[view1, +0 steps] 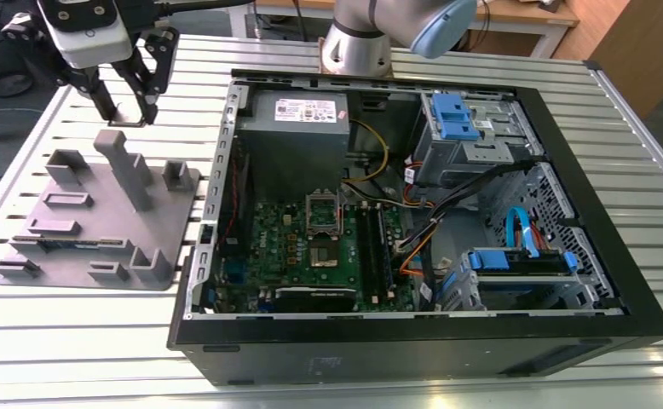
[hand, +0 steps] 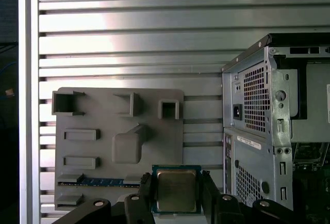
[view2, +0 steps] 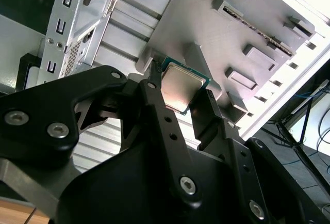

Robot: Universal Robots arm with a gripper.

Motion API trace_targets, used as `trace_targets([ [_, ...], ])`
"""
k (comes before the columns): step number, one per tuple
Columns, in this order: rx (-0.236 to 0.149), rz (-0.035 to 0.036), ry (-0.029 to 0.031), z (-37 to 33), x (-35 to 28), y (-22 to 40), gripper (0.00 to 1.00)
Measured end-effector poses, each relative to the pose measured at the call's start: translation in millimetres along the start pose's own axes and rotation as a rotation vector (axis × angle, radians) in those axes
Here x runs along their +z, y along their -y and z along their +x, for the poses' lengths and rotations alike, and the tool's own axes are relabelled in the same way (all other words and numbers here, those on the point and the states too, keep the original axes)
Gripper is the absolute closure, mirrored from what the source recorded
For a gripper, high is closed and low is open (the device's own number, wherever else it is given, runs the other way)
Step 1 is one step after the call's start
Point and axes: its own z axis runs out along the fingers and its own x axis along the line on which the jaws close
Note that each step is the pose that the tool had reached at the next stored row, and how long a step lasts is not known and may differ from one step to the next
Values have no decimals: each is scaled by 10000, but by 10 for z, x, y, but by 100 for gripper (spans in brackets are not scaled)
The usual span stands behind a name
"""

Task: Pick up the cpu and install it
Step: 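Pick up the cpu and move it towards the insertion slot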

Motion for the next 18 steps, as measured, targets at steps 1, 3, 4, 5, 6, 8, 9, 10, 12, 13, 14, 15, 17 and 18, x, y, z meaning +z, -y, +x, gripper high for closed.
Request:
trace_targets([
  [1,0,0,0,0,0,0,53],
  [3,0,0,0,0,0,0,53],
  [4,0,0,1,-2,0,0,53],
  [5,-2,1,0,-7,0,0,53],
  [6,-2,1,-1,-14,-1,-1,53],
  [8,0,0,1,-34,0,-1,53],
  [9,0,0,1,-47,0,-2,53],
  [10,0,0,0,-61,0,-2,53],
  [12,0,0,1,-84,0,-3,53],
  [13,0,0,0,-94,0,-4,53],
  [14,0,0,0,-103,0,-4,53],
  [15,0,0,-1,-112,-1,-4,53],
  [17,0,0,1,-130,0,-5,53],
  [18,0,0,0,-138,-1,-5,53],
])
